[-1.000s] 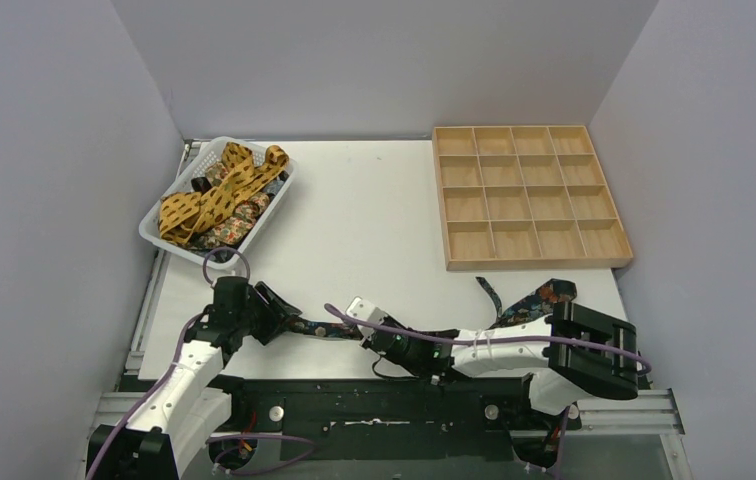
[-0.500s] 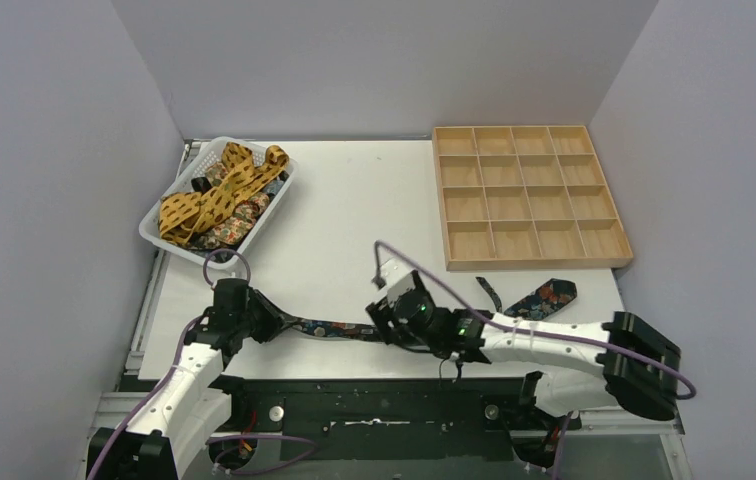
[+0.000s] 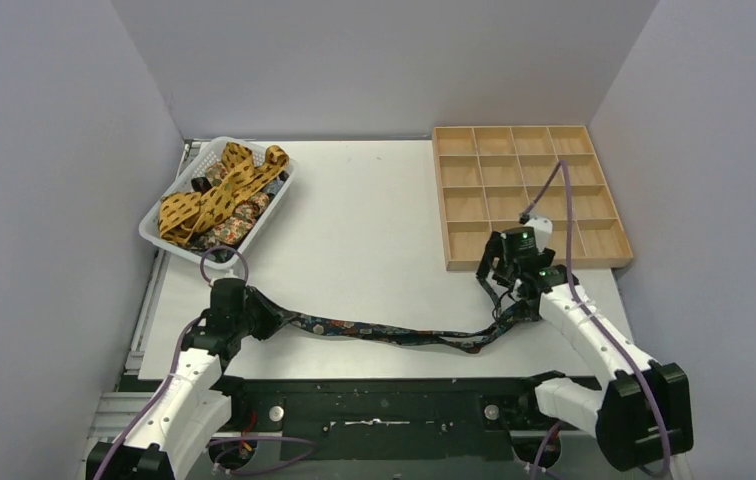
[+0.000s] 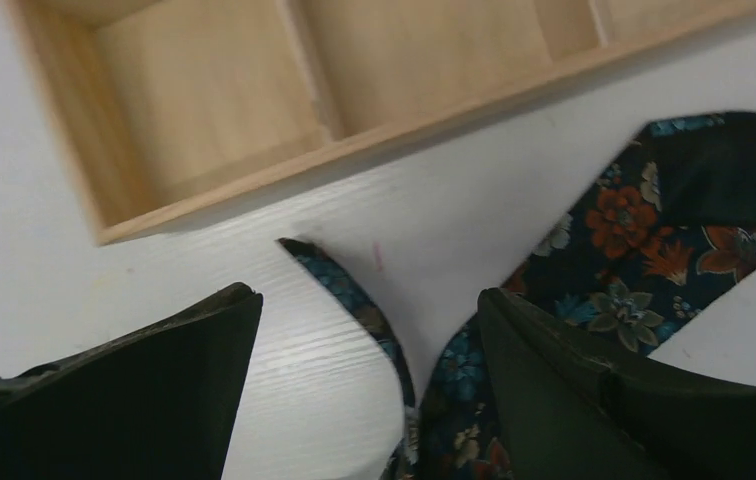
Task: Roll the ties
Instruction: Flatten out the tie at the center of the board.
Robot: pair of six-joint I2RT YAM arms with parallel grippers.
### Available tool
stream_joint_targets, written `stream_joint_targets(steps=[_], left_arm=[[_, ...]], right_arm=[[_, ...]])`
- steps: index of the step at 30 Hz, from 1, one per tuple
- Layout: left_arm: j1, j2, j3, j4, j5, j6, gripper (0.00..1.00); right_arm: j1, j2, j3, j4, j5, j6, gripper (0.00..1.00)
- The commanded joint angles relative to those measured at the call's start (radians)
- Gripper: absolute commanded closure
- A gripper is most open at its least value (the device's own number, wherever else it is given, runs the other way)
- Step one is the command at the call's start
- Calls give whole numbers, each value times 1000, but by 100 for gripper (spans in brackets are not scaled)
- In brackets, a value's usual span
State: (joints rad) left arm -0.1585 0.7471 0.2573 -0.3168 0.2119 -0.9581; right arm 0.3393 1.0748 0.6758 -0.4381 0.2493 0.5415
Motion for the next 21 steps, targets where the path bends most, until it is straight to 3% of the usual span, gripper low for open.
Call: stream_joint_targets(steps=[1, 9, 10, 13, 15, 16, 21], left_arm=[[-1, -9, 52, 33, -7, 9, 100], [0, -13, 75, 13, 2, 17, 100], [-1, -14, 77, 9, 0, 18, 100], [1, -15, 84, 9, 0, 19, 100], [2, -15, 90, 4, 0, 18, 100], [4, -16, 92, 3, 0, 16, 100], [26, -20, 106, -9, 1, 12, 100]], right_arm=[[-173, 109, -3, -65, -222, -34, 19], [-190, 248, 6, 15, -303, -49, 30], [-189, 269, 11, 12, -299, -55, 34], [-189, 294, 8, 21, -272, -61, 63], [-186, 261, -1, 36, -253, -63, 82], [-185, 229, -3, 43, -227, -66, 84], [-188, -63, -74, 58, -118, 6, 85]])
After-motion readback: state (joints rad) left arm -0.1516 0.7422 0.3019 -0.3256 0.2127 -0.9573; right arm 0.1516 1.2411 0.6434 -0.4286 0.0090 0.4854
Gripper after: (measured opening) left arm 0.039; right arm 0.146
